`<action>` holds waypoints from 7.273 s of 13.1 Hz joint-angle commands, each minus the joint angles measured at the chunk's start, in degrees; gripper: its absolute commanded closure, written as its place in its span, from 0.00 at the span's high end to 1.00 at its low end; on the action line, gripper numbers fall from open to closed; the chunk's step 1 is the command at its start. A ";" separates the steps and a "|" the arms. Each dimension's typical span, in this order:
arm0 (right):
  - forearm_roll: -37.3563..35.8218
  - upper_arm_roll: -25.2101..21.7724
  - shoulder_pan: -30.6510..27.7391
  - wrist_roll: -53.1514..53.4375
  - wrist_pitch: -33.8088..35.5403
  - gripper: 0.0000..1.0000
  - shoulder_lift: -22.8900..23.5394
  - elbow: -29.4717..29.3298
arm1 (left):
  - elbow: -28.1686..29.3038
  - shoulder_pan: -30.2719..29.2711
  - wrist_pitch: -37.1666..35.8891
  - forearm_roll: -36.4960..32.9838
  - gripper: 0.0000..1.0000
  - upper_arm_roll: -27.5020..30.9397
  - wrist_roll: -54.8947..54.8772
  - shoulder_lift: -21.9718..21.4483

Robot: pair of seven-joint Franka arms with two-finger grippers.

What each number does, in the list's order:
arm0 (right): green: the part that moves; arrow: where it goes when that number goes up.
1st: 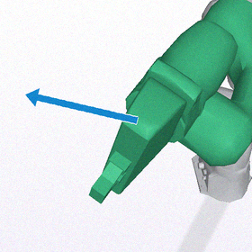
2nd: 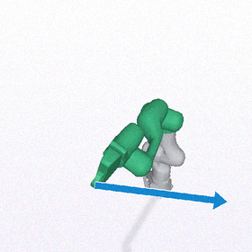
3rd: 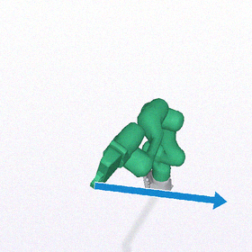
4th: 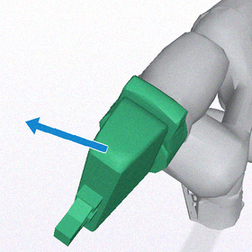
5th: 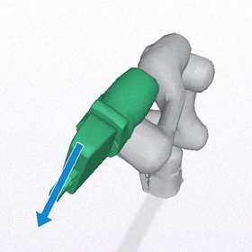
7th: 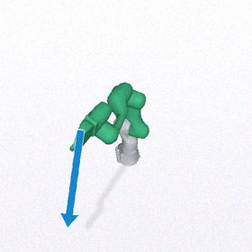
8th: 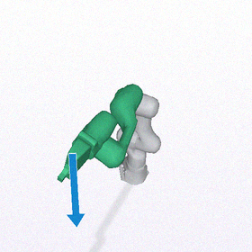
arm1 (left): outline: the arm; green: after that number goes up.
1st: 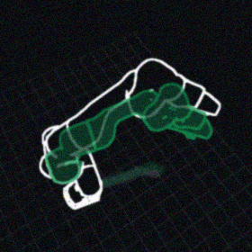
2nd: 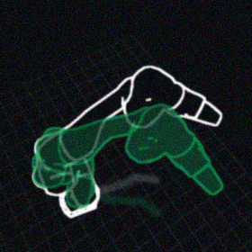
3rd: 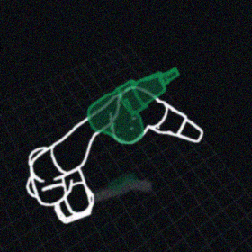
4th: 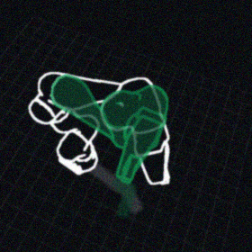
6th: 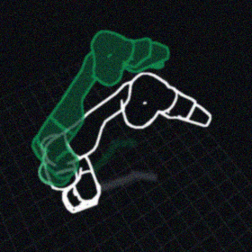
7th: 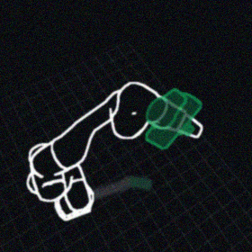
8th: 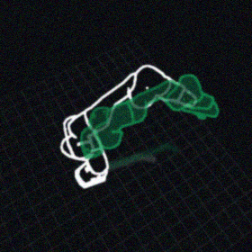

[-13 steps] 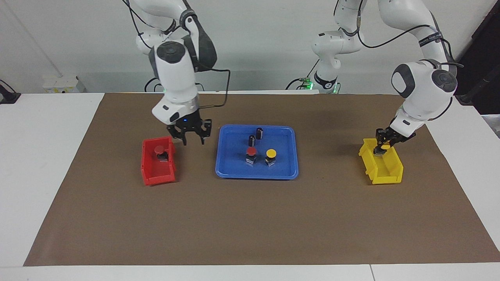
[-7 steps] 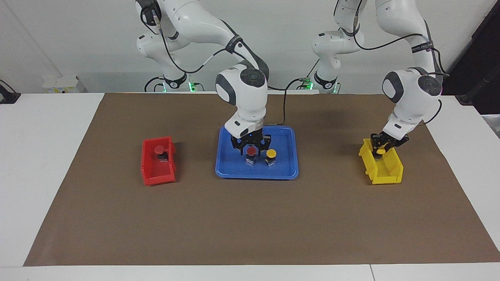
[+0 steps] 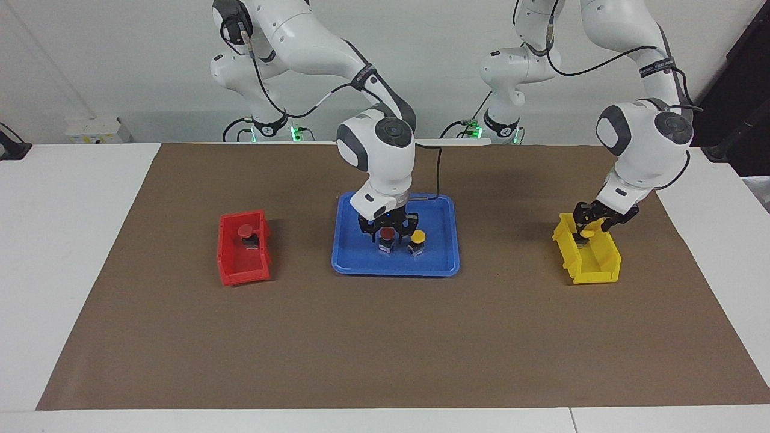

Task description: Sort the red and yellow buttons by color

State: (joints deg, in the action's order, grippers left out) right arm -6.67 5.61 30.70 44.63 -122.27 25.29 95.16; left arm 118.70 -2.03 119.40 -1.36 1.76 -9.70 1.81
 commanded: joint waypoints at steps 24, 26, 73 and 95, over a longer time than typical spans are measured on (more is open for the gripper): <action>5.97 0.19 -30.59 -46.87 14.72 0.25 -19.30 6.50 | -20.70 36.73 1.19 -0.66 1.00 -1.15 46.60 17.07; 5.97 0.27 -33.85 -51.91 5.25 0.25 -21.15 14.23 | -20.79 38.94 2.41 -0.40 1.00 -1.24 47.40 19.10; 5.18 -2.36 -37.81 -52.97 35.53 1.00 -29.69 1.95 | -3.92 1.06 12.34 -3.04 0.01 0.26 -2.87 9.79; 5.18 -2.19 -37.37 -52.54 34.91 1.00 -29.34 1.08 | -28.15 3.78 -23.12 -0.59 1.00 -0.88 1.59 5.41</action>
State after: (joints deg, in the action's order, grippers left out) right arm -1.38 3.00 -6.23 -8.61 -86.28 -3.12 95.17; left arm 93.93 0.19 102.40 -2.90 0.80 -11.29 9.59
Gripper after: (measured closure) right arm 0.000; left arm 0.000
